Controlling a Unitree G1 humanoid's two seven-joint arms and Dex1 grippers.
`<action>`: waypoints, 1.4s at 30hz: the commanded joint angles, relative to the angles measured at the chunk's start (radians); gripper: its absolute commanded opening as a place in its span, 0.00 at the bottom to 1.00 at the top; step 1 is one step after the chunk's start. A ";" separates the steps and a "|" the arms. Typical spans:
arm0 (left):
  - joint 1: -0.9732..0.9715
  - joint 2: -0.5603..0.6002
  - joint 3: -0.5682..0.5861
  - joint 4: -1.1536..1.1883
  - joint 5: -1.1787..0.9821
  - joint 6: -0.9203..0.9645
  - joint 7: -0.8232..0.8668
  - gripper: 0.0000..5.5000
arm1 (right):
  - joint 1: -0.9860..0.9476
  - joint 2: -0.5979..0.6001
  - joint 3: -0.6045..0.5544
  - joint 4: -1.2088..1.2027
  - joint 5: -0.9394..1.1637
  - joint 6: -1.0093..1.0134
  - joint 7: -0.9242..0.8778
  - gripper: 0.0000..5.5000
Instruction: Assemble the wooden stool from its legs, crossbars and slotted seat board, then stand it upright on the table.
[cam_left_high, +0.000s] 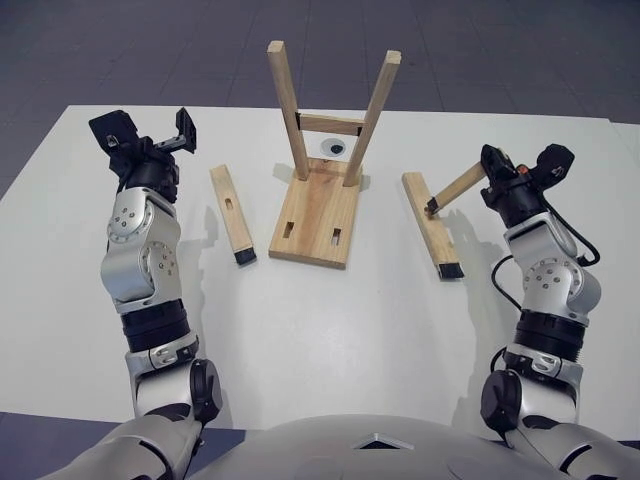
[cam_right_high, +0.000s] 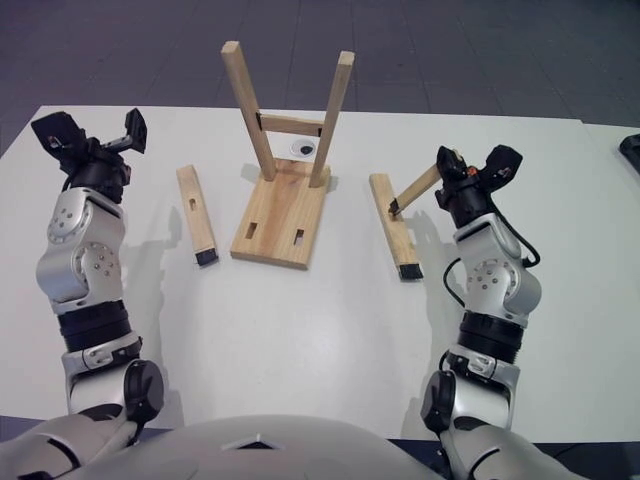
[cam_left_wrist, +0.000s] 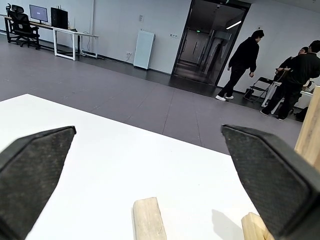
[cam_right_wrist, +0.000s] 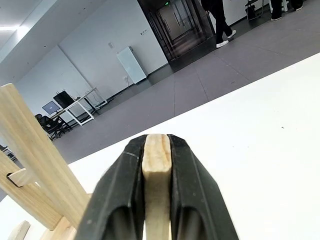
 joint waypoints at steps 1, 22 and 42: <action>-0.021 0.018 -0.011 0.019 0.004 -0.005 -0.007 0.98 | 0.006 0.014 -0.012 0.054 -0.011 -0.044 -0.002 0.08; -0.047 0.031 -0.072 0.050 0.016 -0.017 -0.029 0.98 | -0.071 0.037 0.013 0.121 0.021 -0.135 0.040 0.08; -0.054 0.032 -0.107 0.079 0.034 -0.035 -0.040 0.98 | -0.073 0.004 0.006 0.272 -0.029 -0.152 0.066 0.08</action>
